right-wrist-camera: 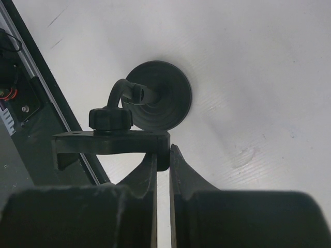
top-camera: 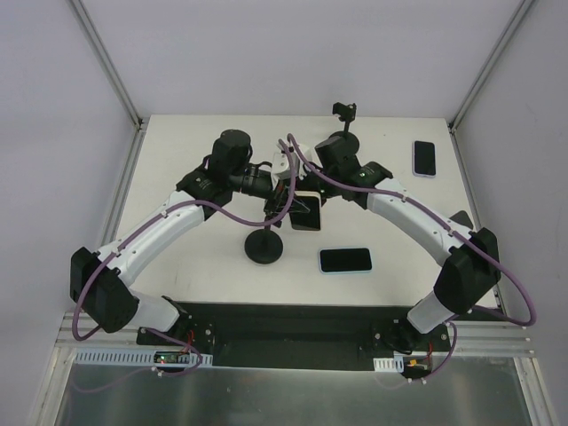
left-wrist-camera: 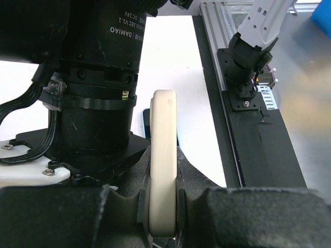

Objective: Place the phone on the phone stand

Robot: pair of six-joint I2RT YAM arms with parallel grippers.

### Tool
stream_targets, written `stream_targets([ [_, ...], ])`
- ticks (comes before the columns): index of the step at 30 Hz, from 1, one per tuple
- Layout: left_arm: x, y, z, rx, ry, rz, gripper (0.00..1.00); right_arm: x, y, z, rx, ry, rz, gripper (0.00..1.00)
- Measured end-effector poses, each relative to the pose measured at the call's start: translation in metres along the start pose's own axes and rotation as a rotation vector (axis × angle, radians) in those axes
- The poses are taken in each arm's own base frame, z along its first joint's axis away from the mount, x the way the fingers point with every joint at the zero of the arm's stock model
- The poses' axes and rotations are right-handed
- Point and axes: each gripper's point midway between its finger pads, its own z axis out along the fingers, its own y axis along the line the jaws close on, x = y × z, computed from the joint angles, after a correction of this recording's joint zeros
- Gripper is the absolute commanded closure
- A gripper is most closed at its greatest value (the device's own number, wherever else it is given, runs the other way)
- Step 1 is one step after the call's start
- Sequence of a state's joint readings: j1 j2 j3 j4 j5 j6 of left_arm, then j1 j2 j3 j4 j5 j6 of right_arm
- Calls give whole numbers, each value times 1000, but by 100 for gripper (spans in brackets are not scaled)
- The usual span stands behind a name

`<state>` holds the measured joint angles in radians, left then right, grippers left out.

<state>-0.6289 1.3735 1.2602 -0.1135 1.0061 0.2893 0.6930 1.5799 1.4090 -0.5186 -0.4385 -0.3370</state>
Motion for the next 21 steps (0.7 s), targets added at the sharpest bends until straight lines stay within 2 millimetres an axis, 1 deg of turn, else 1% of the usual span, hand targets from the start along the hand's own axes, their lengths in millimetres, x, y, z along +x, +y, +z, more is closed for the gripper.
stream_targets([
  [4, 5, 1, -2, 26, -3, -7, 100, -2, 0, 0, -6, -7, -3, 99],
  [8, 19, 5, -8, 15, 17, -34, 100, 0, -3, -2, -6, -5, -2, 99],
  [18, 25, 10, -13, 0, 27, -15, 100, -3, -6, -3, -5, -16, -5, 99],
  [21, 32, 12, -16, -13, 36, -17, 100, -2, -5, -3, -13, -15, -7, 99],
])
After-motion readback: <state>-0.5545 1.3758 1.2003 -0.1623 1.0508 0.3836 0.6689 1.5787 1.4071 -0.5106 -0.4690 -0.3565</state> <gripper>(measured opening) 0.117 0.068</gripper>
